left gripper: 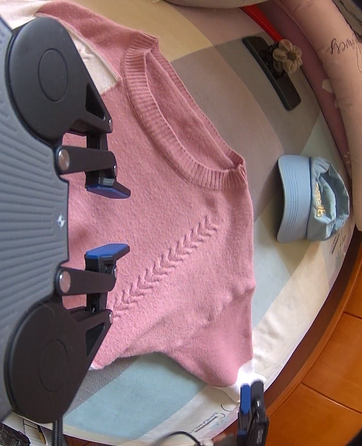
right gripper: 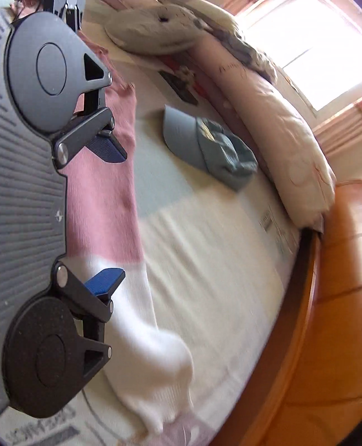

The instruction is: Fold clothes

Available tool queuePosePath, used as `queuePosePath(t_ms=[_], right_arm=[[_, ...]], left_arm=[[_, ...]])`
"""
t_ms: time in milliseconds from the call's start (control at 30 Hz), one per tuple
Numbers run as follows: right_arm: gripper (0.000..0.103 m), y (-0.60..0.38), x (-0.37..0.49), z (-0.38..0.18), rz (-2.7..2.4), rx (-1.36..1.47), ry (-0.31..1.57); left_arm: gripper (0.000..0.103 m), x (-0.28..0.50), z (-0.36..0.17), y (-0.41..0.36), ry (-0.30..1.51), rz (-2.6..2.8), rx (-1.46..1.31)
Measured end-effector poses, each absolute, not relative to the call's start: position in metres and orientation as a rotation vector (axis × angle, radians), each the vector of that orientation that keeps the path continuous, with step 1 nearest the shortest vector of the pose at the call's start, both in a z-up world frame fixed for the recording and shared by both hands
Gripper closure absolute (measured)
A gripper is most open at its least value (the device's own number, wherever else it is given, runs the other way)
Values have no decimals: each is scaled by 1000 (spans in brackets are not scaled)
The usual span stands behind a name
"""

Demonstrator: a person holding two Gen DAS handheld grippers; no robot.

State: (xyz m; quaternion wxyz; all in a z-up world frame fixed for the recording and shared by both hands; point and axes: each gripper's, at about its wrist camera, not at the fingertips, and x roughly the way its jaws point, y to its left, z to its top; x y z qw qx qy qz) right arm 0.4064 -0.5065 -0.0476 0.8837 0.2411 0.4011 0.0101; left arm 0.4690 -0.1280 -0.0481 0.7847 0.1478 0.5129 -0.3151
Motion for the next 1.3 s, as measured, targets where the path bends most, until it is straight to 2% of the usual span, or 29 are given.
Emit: queuePosePath(t_ms=[167, 267, 467, 667, 767, 967, 1033, 1167, 1300], right_arm=[[19, -473, 455, -83, 124, 304, 1050], [21, -484, 461, -82, 63, 253, 1006], [21, -521, 466, -64, -78, 376, 939], [17, -539, 391, -30, -192, 529, 777], [17, -545, 380, -42, -253, 485, 810], [17, -556, 415, -81, -282, 425, 887], [9, -554, 424, -90, -276, 377, 902], [11, -538, 424, -90, -305, 207, 1019], [9, -558, 398, -86, -326, 350, 1048]], left_arm=[[67, 468, -46, -131, 1097, -697, 351], [67, 469, -46, -126, 1097, -689, 346], [67, 469, -44, -113, 1094, -652, 302], [64, 465, -43, -106, 1087, -641, 287], [64, 463, -45, -108, 1093, -648, 295], [64, 462, -48, -116, 1101, -672, 318], [64, 462, -47, -118, 1098, -680, 326], [63, 462, -44, -120, 1082, -694, 340], [63, 463, -45, -115, 1090, -672, 331]])
